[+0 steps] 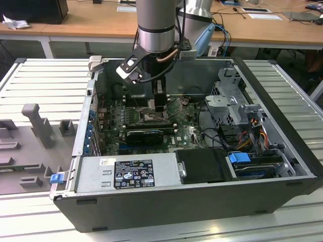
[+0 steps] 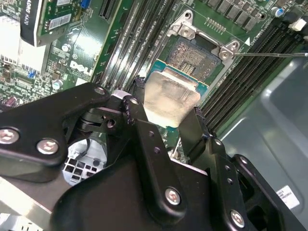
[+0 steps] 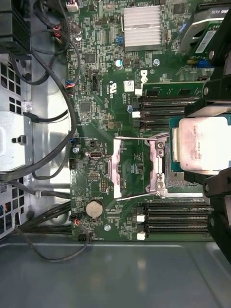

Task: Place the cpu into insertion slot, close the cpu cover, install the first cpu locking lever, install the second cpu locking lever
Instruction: 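Place the cpu into insertion slot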

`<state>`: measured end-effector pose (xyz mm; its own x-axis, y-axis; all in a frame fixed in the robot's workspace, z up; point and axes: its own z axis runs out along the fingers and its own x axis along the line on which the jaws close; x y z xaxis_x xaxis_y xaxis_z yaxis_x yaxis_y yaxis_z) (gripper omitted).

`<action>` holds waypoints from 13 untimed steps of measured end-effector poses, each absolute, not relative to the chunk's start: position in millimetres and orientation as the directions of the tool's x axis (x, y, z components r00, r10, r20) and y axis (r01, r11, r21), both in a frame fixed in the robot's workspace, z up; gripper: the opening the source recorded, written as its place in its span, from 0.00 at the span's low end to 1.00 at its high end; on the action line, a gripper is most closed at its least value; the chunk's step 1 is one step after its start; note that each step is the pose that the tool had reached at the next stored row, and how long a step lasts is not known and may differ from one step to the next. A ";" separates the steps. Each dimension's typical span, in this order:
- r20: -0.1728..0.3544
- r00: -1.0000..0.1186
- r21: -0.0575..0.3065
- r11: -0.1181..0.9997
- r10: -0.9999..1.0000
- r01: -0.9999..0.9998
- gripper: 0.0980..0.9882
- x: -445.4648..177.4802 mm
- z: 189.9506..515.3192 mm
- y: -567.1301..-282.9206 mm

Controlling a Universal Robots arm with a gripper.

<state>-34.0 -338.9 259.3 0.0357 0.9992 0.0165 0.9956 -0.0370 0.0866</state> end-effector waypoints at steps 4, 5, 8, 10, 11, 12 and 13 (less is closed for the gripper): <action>0.017 0.036 0.087 -0.037 0.999 0.996 0.48 -34.0 251.7 -338.9; 0.017 0.036 0.087 -0.037 0.999 0.996 0.48 -34.0 251.1 -338.9; 0.016 0.036 0.087 -0.037 0.999 0.996 0.48 -34.0 247.8 -338.9; 0.016 0.036 0.087 -0.037 0.999 0.996 0.48 -34.1 243.5 -338.2; 0.017 0.036 0.087 -0.037 0.999 0.996 0.48 -34.0 241.6 -337.5; 0.017 0.036 0.087 -0.037 0.999 0.996 0.48 -34.0 239.0 -336.5; 0.016 0.036 0.087 -0.037 0.999 0.996 0.48 -34.0 237.6 -335.1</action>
